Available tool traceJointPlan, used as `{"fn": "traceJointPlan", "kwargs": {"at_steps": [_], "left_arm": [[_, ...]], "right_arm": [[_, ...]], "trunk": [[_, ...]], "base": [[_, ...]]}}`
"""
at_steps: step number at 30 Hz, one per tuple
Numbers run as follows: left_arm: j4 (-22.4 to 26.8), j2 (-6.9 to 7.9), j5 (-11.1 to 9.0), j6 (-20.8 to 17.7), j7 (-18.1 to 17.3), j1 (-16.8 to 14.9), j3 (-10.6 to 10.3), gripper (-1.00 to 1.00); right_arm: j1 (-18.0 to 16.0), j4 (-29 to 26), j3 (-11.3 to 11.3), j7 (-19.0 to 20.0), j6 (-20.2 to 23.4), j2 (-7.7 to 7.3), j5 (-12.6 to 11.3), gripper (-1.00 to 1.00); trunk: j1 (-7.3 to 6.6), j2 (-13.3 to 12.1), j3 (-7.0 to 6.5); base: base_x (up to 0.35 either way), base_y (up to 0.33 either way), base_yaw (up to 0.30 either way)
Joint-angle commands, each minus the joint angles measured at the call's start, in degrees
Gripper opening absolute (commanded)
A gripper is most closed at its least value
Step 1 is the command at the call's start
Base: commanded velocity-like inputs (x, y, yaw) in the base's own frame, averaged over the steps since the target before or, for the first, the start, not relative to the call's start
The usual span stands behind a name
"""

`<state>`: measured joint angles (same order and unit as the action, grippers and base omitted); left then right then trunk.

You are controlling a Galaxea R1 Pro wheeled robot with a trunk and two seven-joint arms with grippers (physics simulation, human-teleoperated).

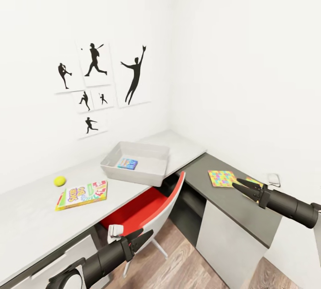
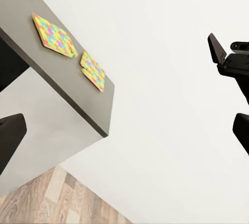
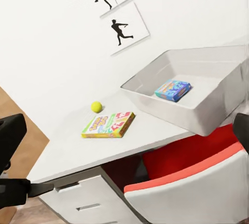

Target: Put all the toys in the child's room - the three board games (two on the bed and one on the table), the two jigsaw puzzles on the table, and the tennis ball on the table - inside the toy box on the table in the child's room.

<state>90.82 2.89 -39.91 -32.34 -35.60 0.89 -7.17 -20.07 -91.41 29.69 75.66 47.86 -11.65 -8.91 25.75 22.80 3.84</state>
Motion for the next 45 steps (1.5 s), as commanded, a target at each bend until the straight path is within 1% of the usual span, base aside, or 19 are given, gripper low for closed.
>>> {"fn": "traceJointPlan", "kwargs": {"at_steps": [1,13,45], "left_arm": [[0.1,0.03,-0.5,-0.4,0.1,0.0,0.0,1.0],[0.0,0.02,-0.5,-0.4,0.2,0.0,0.0,1.0],[-0.1,-0.12,-0.4,-0.4,0.6,0.0,-0.2,1.0]], "right_arm": [[-0.1,0.0,0.1,0.1,0.4,0.01,-0.1,1.0],[-0.1,0.0,0.3,0.1,0.5,0.11,-0.1,1.0],[-0.1,-0.3,0.4,0.1,0.6,0.07,-0.1,1.0]], "trunk": [[0.04,0.1,0.11],[0.04,0.1,0.11],[0.04,0.1,0.11]], "base": [[0.0,0.0,-0.17],[0.0,0.0,-0.227],[0.0,0.0,-0.283]]}}
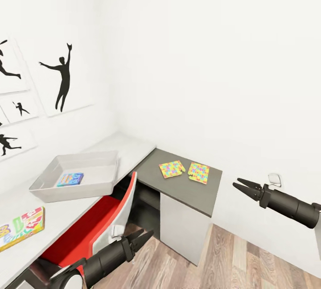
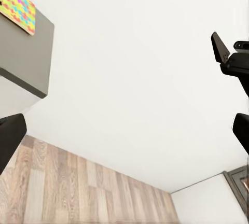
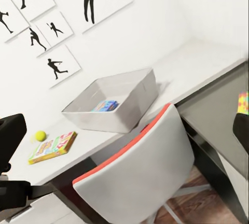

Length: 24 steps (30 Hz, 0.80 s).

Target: Put all the toys in the child's room - the three board games (two on the bed and one on the table), the two jigsaw puzzles on the table, and the tennis ball on the table - inside the toy box on the table in the child's room.

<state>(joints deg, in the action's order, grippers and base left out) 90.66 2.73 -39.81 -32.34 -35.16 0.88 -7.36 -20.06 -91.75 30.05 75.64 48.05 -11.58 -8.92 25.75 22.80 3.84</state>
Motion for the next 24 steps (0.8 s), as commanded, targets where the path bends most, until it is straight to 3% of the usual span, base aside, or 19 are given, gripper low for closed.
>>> {"fn": "traceJointPlan", "kwargs": {"at_steps": [1,24], "left_arm": [[0.1,0.02,-0.5,-0.4,0.2,0.0,0.0,1.0],[0.0,0.0,-0.6,-0.4,0.2,0.0,-0.1,1.0]], "right_arm": [[-0.1,0.0,0.0,0.1,0.4,0.0,-0.1,1.0],[-0.1,0.0,0.0,0.0,0.5,-0.02,-0.1,1.0]], "trunk": [[0.04,0.1,0.11],[0.04,0.1,0.11]], "base": [[0.0,0.0,-0.285],[0.0,0.0,-0.285]]}}
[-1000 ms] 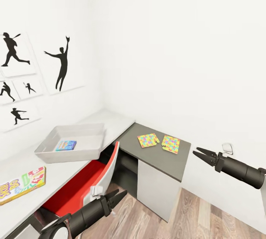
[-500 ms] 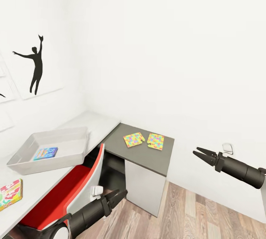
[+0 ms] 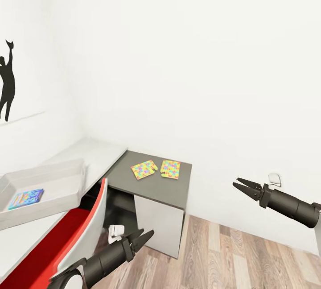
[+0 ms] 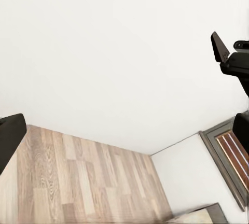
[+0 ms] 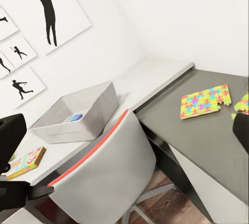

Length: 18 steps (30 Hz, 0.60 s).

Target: Put all the toys in the child's room - the three board games (two on the bed and one on the table), the two jigsaw puzzles on the table, and the tennis ball on the table - inside the toy box on the table in the child's room.

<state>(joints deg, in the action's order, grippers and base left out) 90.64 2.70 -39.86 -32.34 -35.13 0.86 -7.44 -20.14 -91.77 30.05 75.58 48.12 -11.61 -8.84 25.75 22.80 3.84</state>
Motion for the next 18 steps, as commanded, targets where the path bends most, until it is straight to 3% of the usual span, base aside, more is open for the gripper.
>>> {"fn": "traceJointPlan", "kwargs": {"at_steps": [1,18], "left_arm": [[0.1,0.03,-0.5,-0.4,0.1,0.0,0.0,1.0],[0.1,0.02,-0.6,-0.5,0.1,0.0,-0.1,1.0]], "right_arm": [[-0.1,0.0,0.0,0.1,0.4,0.0,-0.1,1.0],[-0.1,0.0,-0.1,0.1,0.4,0.01,-0.1,1.0]], "trunk": [[0.04,0.1,0.11],[0.04,0.1,0.11]], "base": [[0.0,0.0,-0.285],[0.0,0.0,-0.285]]}}
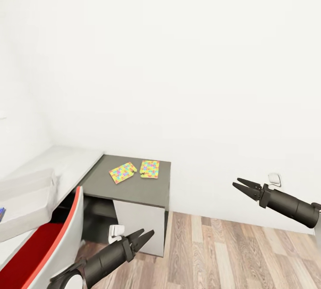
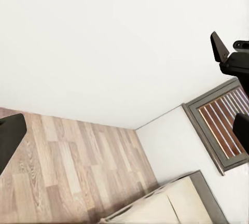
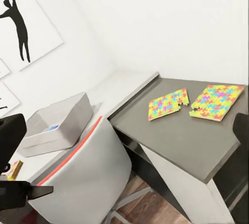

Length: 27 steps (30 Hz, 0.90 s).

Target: Put all the toys in the child's room - the three board games (two on the bed and one on the table), the two jigsaw puzzles on the table, and the tennis ball on the table - inside the toy box on the table in the child's room.

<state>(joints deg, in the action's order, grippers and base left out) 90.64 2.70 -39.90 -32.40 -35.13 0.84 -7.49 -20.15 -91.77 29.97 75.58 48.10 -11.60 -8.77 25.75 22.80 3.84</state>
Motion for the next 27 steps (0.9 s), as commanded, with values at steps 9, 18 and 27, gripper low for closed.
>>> {"fn": "traceJointPlan", "kwargs": {"at_steps": [9,18,27], "left_arm": [[0.1,0.03,-0.5,-0.5,0.1,0.0,-0.1,1.0],[0.1,0.03,-0.5,-0.4,0.1,0.0,-0.1,1.0],[0.1,-0.1,-0.5,-0.4,0.1,0.0,-0.2,1.0]], "right_arm": [[-0.1,0.0,-0.1,0.1,0.4,0.0,-0.1,1.0],[-0.1,0.0,-0.1,0.1,0.4,0.0,-0.1,1.0],[-0.1,0.0,-0.1,0.1,0.4,0.0,-0.2,1.0]], "trunk": [[0.04,0.1,0.11],[0.04,0.1,0.11],[0.04,0.1,0.11]], "base": [[0.0,0.0,-0.285],[0.0,0.0,-0.285],[0.0,0.0,-0.285]]}}
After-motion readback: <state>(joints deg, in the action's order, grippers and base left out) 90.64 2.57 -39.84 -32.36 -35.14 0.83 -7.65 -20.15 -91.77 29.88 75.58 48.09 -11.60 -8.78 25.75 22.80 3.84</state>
